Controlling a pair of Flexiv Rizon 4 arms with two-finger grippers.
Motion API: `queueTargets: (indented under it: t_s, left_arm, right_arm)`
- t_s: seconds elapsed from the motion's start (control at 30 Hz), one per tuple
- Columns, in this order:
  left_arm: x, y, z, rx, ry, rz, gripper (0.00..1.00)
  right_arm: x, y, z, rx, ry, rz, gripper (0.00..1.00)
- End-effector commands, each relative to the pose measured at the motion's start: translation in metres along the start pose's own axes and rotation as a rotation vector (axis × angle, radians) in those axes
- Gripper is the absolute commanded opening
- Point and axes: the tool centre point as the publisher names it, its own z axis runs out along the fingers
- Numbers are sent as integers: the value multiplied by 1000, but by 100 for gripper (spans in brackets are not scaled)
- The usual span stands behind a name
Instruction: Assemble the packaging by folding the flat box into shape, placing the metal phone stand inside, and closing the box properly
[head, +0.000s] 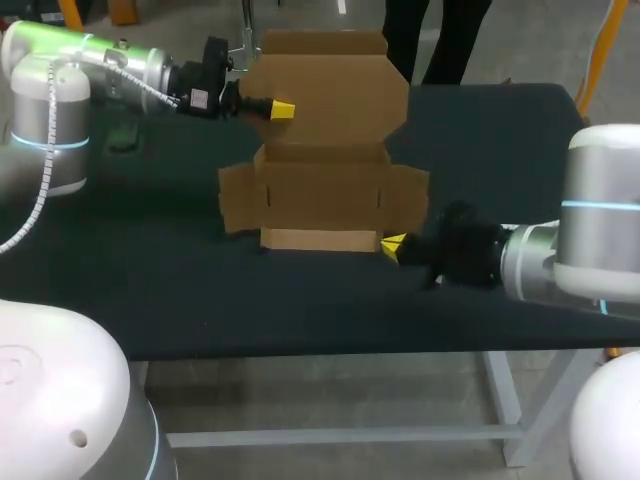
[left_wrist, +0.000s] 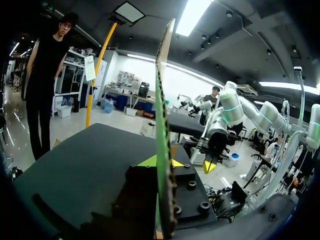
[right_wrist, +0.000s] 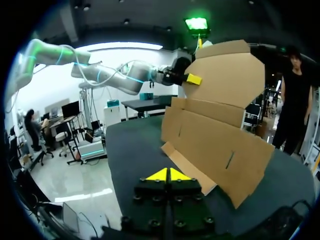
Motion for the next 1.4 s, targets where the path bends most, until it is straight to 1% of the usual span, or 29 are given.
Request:
queueTargets:
  t_s: [0.03,0.17,0.3,0.67,0.97,1.4]
  left_arm:
    - [-1,0,-1,-3,4,-1,0]
    - [-1,0,-1,-3,4,-1,0]
    - [-5,2,-2,-9,9,9,0]
    - [-9,7,-8,-5,3,34,0]
    - [-10,8,-8,-15,6,35,0]
    - [-10,8,-8,-15,6,35,0]
  right_arm:
    - [5,-10,46,-24,-52,-4,0]
    - [7,-11,56,-19,-82,1,0]
    - [8,-12,67,-13,-111,7,0]
    - [2,-22,97,-45,-137,61,0]
    - [-1,-26,112,-48,-172,68,0]
    - [-12,-39,137,-5,-229,91,0]
